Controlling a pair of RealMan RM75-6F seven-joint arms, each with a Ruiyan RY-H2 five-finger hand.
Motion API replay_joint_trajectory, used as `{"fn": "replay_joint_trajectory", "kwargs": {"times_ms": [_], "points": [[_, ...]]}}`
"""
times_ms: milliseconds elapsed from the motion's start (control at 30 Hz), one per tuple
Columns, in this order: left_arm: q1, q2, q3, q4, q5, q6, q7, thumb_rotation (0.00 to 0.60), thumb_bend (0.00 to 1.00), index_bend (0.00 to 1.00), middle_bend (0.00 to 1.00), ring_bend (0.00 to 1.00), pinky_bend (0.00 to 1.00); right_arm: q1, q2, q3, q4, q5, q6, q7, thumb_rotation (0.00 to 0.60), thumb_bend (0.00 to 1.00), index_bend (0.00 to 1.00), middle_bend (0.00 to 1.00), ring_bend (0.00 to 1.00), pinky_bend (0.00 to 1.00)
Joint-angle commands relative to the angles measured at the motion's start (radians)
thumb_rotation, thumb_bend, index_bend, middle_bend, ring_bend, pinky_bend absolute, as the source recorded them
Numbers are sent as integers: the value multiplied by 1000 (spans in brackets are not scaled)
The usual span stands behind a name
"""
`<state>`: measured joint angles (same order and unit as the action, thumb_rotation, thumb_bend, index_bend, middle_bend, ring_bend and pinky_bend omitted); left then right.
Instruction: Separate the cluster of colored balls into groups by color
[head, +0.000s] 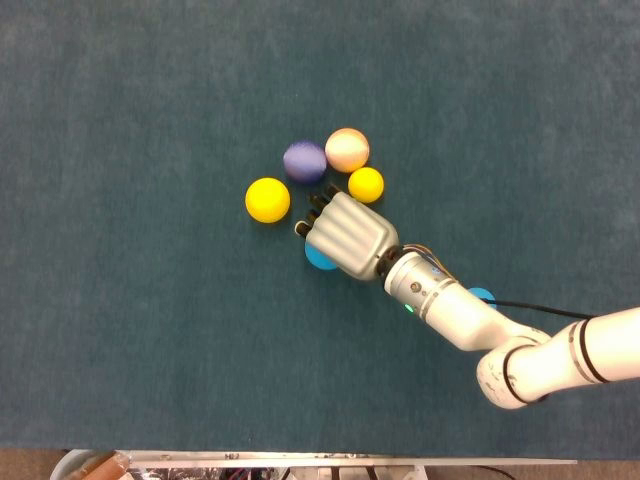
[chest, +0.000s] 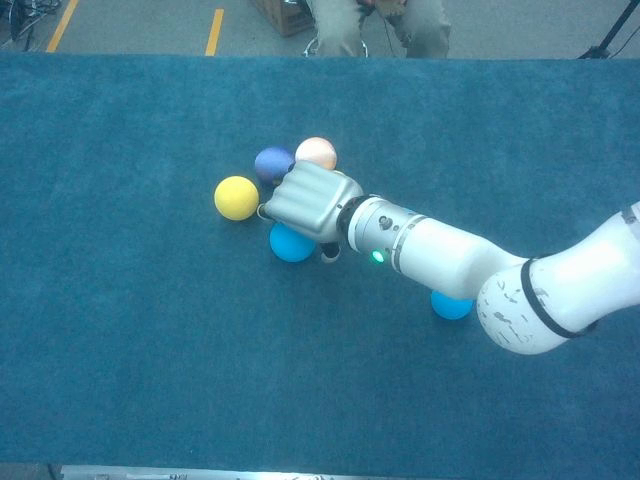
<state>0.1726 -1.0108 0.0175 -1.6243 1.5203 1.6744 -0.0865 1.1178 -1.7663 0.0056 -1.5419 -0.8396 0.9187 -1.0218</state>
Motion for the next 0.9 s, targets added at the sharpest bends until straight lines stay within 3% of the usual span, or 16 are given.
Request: {"fn": "replay_joint_trajectory", "kwargs": {"times_ms": [33, 433, 600, 733, 900], "points": [[0, -1, 0, 1, 0, -1, -1, 600, 337, 275, 269, 237, 204, -10, 9, -7, -8, -19, 5, 20, 600, 66, 379, 478, 238, 259], [-7, -4, 1, -3, 8, -9, 7, 600, 337, 275, 269, 237, 204, -70, 86, -73, -65, -138, 6, 109, 600, 69, 427, 530, 286, 260], [-3, -2, 4, -8, 12, -2, 12, 600, 337, 274, 269, 237, 204, -79, 124, -67, -98, -166, 19, 119, 600, 70, 427, 526, 286, 260], [3, -2, 4, -7, 1, 0, 12, 600, 336, 275, 269, 237, 204, -83, 190, -54, -193, -184, 40, 118, 600, 70, 424, 503, 287, 260], [-3, 0, 5, -15, 11, -7, 19, 600, 337, 274, 269, 237, 204, -69, 185, -19, -231, -149, 23, 117, 600, 70, 322, 420, 253, 260]]}}
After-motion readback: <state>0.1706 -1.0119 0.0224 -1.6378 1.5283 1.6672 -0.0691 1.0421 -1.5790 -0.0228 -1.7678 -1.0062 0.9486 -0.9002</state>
